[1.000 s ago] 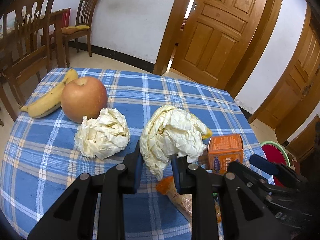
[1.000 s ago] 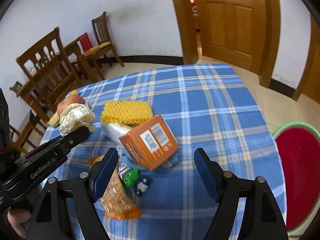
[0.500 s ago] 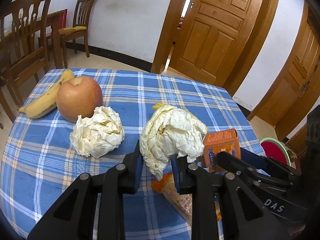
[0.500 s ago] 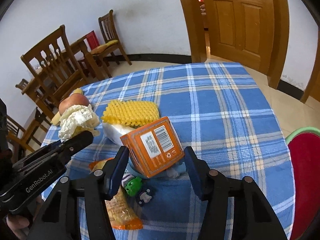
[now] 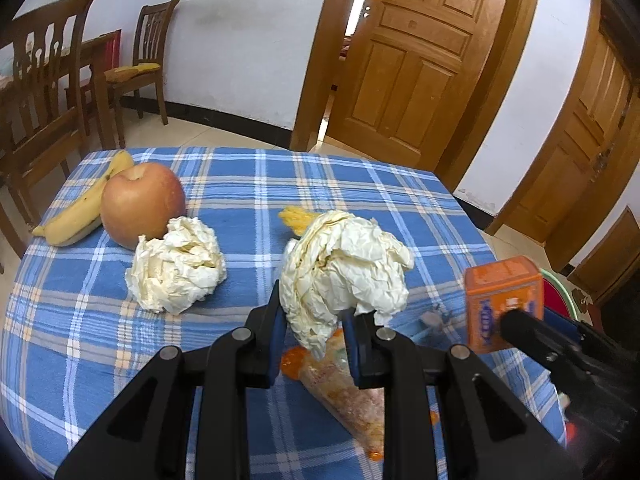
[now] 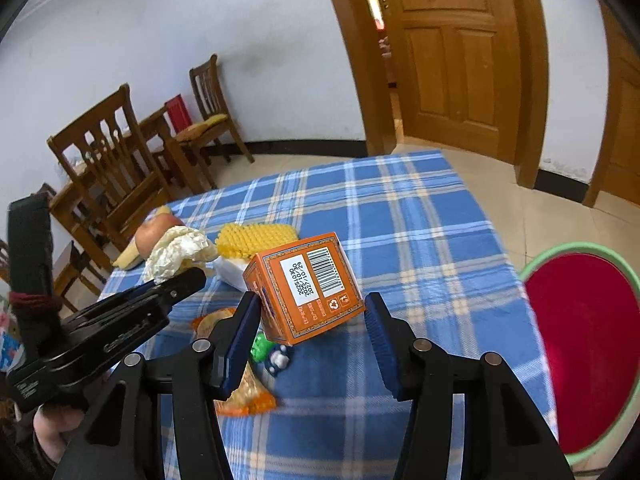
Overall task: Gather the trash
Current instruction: 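Grasp the orange carton with the right tool while the left tool holds the paper, then carry the paper and carton over the red bucket and open both tools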
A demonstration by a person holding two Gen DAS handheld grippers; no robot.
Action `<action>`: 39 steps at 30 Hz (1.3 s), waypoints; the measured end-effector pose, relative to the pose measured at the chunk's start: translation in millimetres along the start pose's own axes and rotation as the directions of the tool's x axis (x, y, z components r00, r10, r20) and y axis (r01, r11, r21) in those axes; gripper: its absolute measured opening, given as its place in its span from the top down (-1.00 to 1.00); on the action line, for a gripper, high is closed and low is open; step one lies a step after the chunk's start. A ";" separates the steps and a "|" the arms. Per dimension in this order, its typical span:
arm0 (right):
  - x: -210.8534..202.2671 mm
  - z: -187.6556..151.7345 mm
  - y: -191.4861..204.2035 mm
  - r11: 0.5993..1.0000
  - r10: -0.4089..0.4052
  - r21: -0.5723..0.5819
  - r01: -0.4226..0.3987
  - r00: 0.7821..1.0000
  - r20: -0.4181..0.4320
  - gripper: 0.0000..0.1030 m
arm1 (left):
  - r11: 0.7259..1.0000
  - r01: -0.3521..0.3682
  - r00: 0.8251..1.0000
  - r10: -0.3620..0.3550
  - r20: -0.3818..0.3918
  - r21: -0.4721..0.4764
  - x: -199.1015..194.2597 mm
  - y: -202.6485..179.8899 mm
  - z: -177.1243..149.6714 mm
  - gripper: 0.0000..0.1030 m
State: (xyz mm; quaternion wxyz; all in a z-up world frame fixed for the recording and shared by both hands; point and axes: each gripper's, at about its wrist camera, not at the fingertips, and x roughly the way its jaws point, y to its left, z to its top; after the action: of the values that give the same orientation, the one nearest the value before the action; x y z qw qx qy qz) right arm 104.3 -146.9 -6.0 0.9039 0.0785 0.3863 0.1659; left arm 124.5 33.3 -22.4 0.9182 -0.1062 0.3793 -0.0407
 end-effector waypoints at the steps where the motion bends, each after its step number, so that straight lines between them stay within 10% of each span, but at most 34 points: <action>1: -5.2 -1.8 -3.1 1.000 -0.005 0.010 0.005 1.000 0.007 -0.07 | 1.000 0.003 1.000 -0.003 0.000 0.007 -0.8 -2.6 -0.4 0.51; 39: -99.6 -66.4 -164.2 0.905 -0.236 0.375 0.200 0.970 0.052 -0.07 | 0.962 0.159 0.987 -0.150 -0.054 0.224 -24.7 -146.1 -21.9 0.51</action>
State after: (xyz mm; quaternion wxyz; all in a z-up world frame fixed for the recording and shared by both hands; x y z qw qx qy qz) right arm 31.0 -335.1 -29.1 0.9037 0.2100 0.3727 -0.0152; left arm 92.4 -108.8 12.5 0.9113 -0.0287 0.3795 -0.1573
